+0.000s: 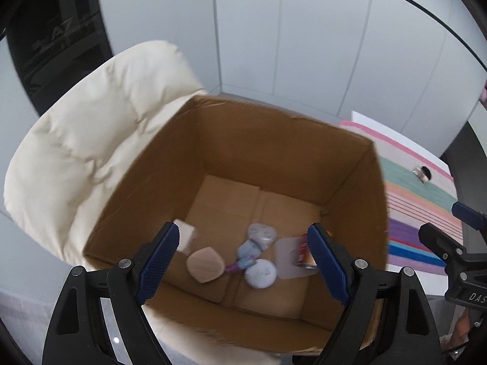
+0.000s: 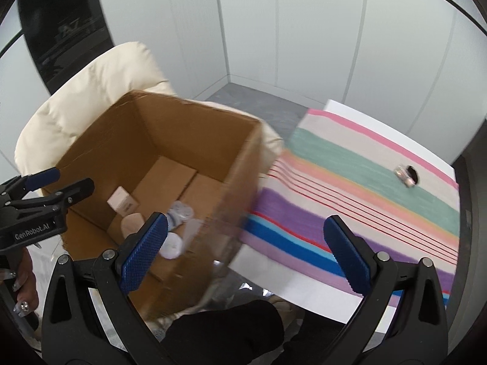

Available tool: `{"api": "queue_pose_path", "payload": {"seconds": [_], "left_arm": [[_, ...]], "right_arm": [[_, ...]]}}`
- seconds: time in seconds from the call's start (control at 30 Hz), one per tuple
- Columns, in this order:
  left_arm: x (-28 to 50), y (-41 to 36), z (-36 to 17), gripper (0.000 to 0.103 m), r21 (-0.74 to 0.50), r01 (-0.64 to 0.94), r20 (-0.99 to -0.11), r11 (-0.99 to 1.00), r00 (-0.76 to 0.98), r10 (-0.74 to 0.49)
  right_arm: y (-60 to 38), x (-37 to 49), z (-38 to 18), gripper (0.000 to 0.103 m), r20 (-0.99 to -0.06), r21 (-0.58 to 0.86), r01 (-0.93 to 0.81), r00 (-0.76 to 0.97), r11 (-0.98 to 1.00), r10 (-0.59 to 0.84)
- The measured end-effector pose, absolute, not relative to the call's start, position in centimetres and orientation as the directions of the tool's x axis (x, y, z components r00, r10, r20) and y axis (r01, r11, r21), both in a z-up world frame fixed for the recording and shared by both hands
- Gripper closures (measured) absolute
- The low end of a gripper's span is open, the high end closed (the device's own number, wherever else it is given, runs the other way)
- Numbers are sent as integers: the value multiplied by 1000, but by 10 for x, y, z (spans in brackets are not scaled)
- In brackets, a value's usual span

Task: Organize objects
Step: 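Withdraw both tools from the box back toward the striped cloth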

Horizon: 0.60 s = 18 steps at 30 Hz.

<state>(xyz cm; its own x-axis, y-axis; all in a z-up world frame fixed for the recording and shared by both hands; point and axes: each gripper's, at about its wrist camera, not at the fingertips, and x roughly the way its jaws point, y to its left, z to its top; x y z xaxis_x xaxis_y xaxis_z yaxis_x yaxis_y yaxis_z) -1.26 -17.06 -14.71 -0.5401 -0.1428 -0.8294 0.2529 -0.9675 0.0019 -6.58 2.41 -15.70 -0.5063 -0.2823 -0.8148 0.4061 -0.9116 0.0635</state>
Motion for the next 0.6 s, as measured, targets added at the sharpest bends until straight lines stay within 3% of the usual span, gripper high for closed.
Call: {"api": "queue_pose_path", "payload": {"seconds": [0.6], "left_arm": [[-74, 1, -133, 16, 19, -65, -813, -998, -581, 22]], "right_arm": [[194, -60, -151, 0, -809, 62, 135, -574, -989, -129]]}}
